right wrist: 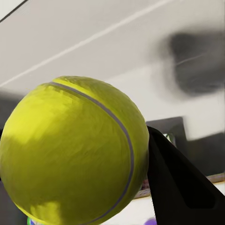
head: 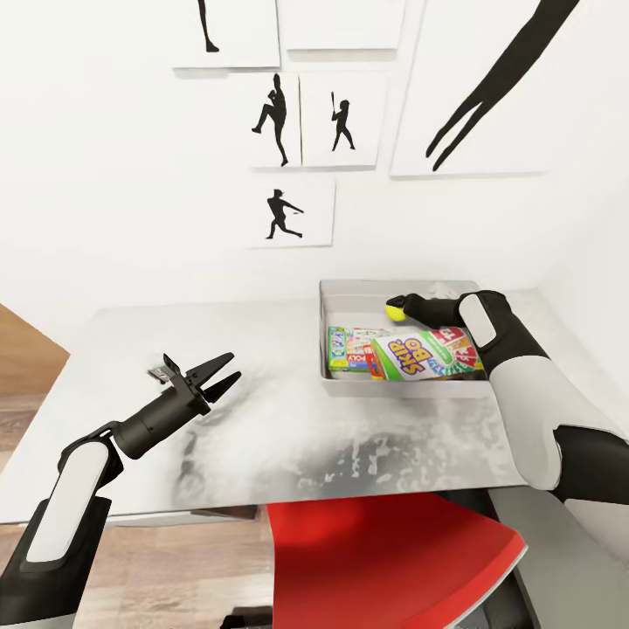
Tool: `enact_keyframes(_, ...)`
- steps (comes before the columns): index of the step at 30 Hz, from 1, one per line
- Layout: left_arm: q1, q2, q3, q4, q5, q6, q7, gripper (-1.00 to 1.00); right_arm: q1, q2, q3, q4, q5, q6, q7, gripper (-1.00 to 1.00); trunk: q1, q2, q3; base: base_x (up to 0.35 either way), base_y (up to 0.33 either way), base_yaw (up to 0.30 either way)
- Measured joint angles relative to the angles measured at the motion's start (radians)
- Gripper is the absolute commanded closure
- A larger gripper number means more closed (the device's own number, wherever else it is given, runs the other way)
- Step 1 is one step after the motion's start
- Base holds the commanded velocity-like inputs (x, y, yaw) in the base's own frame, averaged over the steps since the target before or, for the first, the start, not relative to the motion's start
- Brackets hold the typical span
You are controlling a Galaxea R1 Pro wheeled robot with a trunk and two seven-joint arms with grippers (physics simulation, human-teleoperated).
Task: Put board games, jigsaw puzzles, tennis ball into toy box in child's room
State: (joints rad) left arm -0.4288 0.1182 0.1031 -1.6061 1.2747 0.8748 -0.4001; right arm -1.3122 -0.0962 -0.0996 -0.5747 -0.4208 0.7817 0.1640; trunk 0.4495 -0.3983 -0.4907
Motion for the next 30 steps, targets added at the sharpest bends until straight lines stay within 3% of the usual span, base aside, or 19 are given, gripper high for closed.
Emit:
enact_keyframes(19,0.0,0.0,0.0,0.0,0.0,0.0,-0.001,-1.0,0.0,-0.001,0.0,-0.001,0.0,0.0,0.0,1.0,0.0,0.0,-0.03,0.0,0.0,0.0)
enact_keyframes(30,0.0,0.0,0.0,0.0,0.0,0.0,-0.001,-1.0,0.001,-0.002,0.0,-0.027,0.0,0.0,0.001,1.0,0.0,0.0,-0.036,0.0,0.0,0.0)
